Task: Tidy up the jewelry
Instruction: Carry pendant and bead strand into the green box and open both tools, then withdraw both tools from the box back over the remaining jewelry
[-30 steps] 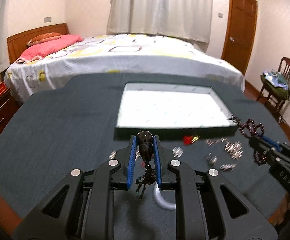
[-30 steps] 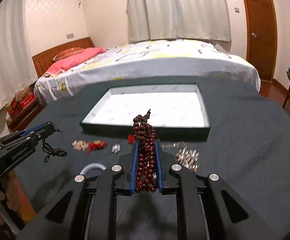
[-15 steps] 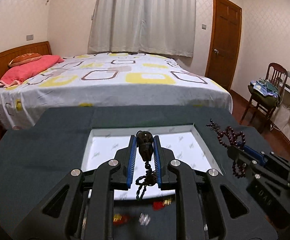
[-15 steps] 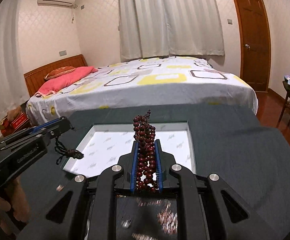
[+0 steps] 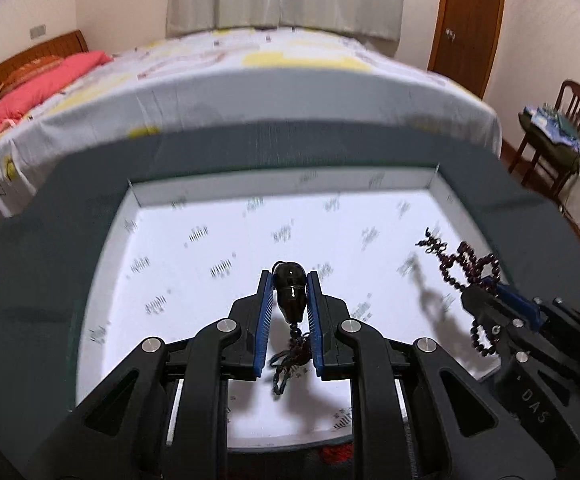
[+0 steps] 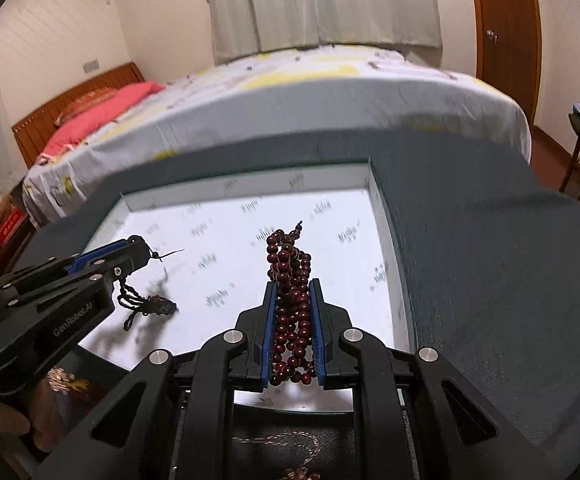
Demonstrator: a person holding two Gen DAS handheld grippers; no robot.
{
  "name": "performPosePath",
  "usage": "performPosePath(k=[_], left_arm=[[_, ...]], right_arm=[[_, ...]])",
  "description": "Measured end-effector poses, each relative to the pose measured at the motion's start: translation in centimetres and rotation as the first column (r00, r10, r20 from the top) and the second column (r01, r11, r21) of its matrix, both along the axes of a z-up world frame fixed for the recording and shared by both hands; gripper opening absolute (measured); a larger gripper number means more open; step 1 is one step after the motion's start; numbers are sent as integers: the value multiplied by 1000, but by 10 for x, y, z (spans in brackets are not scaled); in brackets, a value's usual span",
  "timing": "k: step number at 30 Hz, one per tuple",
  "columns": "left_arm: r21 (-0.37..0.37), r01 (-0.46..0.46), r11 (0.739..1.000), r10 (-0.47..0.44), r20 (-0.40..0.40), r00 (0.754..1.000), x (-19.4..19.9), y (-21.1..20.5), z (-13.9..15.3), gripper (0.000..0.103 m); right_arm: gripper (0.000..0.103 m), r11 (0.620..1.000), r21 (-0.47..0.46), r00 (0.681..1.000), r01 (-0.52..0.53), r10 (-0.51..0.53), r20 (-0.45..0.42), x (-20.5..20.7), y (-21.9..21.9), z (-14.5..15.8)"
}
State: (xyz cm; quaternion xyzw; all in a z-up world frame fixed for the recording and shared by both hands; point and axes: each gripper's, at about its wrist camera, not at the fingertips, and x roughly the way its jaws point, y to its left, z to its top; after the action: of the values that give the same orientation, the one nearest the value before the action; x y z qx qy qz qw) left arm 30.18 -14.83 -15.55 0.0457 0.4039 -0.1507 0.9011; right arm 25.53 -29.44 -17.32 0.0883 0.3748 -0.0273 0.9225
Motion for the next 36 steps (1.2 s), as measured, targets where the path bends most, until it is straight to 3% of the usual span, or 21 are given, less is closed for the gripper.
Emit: performPosePath(k=[9, 13, 17, 24, 30, 36], left_arm=[[21, 24, 999, -23, -60, 998, 10, -4, -18, 17], [20, 21, 1000, -20, -62, 998, 10, -4, -20, 20], [25, 13, 1000, -11, -45, 999, 9, -2, -19, 45], [-17, 3, 1000, -3, -12, 1000, 3, 3, -9, 71], [-47, -3, 999, 3, 11, 1000, -4, 11, 3, 77], [-46, -3, 999, 5, 44, 999, -32, 24, 16, 77]], right_arm=[[17, 1000, -12, 998, -1, 1, -55, 6, 1, -15], [24, 1000, -14, 998, -20, 19, -52, 7, 5, -15], [37, 999, -11, 998, -43, 43, -35, 6, 10, -14], [51, 1000, 12, 1000, -28, 28, 14, -2, 6, -4], [51, 1000, 16, 999, -9, 8, 49, -17, 2, 12], [51, 999, 32, 998, -14, 13, 53, -52, 5, 14]])
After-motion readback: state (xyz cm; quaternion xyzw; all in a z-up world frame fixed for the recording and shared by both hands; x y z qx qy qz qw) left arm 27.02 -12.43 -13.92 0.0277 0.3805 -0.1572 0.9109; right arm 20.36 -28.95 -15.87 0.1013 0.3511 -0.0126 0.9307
